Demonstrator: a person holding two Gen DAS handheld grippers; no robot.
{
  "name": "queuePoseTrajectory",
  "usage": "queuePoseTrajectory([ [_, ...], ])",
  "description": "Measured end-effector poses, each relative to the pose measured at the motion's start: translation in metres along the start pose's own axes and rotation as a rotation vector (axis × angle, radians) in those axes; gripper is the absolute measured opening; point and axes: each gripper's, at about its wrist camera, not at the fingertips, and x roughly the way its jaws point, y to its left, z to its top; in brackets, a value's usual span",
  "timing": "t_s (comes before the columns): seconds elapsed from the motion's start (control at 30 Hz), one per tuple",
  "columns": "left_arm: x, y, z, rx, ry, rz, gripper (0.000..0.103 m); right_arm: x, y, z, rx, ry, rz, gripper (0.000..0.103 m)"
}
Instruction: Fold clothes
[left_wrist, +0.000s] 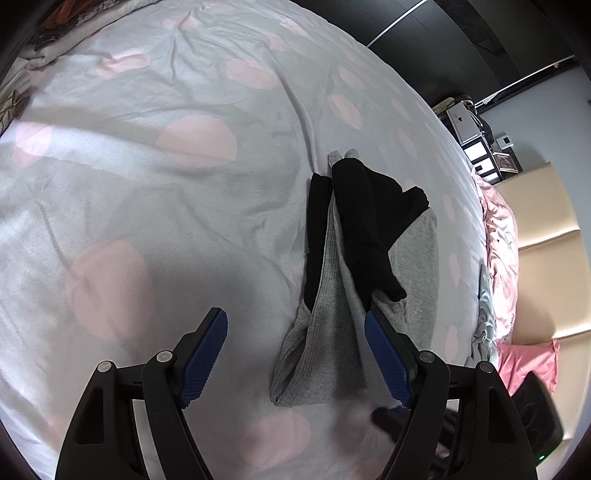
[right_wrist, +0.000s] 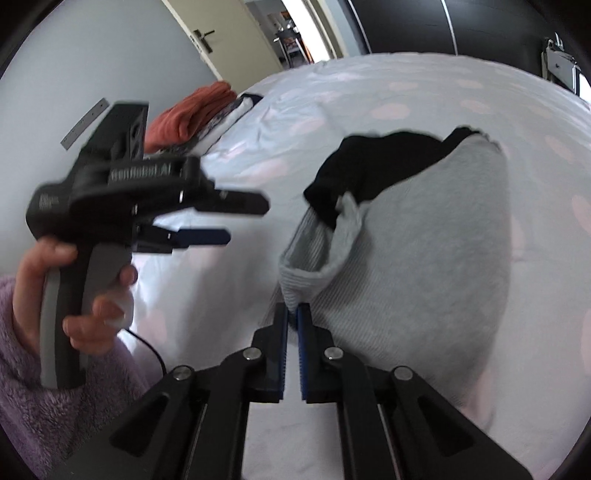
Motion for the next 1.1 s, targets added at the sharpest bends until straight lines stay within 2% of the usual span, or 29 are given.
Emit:
queuePoseTrajectory([
  [0.17, 0.002, -0.002, -0.004, 0.007, 0.010, -0.023, 0.078, 0.014, 0.010, -0.015, -0.011, 0.043, 0.033, 0.005],
  [0.33, 0.004, -0.030, -0.010, 0.128, 0.004, -0.048, 0.078, -0.006, -0.011, -0.025, 0.084, -0.011, 0.018, 0.008],
  [0.5, 0.020, -0.051, -0.022, 0.239, 0.061, 0.052, 0.078, -0.045, -0.041, -0.032, 0.165, -0.128, -0.169, 0.011],
  [0.57, 0.025, -0.053, -0.028, 0.255, 0.096, 0.090, 0.078, -0.051, -0.045, -0.036, 0.152, -0.125, -0.235, 0.027],
  [0.63, 0.030, -0.052, -0.032, 0.262, 0.133, 0.113, 0.077, -0.052, -0.050, -0.042, 0.150, -0.103, -0.268, 0.035],
  [0.7, 0.034, -0.051, -0.036, 0.277, 0.143, 0.154, 0.067, -0.049, -0.057, -0.047, 0.165, -0.067, -0.278, 0.037],
  [0.77, 0.041, -0.049, -0.041, 0.285, 0.170, 0.191, 0.047, -0.043, -0.059, -0.052, 0.179, -0.024, -0.304, 0.037],
  [0.87, 0.051, -0.046, -0.045, 0.283, 0.209, 0.221, 0.031, -0.035, -0.064, -0.057, 0.194, 0.026, -0.337, 0.037],
  [0.93, 0.052, -0.044, -0.044, 0.279, 0.209, 0.228, 0.021, -0.033, -0.067, -0.057, 0.203, 0.019, -0.360, 0.037],
  [1.0, 0.049, -0.044, -0.044, 0.272, 0.197, 0.219, 0.016, -0.037, -0.073, -0.056, 0.223, -0.020, -0.350, 0.029],
  [1.03, 0.046, -0.044, -0.044, 0.273, 0.189, 0.216, 0.013, -0.040, -0.075, -0.056, 0.233, -0.036, -0.343, 0.018],
  [1.07, 0.043, -0.044, -0.045, 0.275, 0.182, 0.211, 0.012, -0.042, -0.076, -0.057, 0.241, -0.043, -0.337, 0.012],
  [1.1, 0.040, -0.045, -0.046, 0.277, 0.176, 0.206, 0.012, -0.045, -0.077, -0.058, 0.248, -0.055, -0.334, 0.011],
])
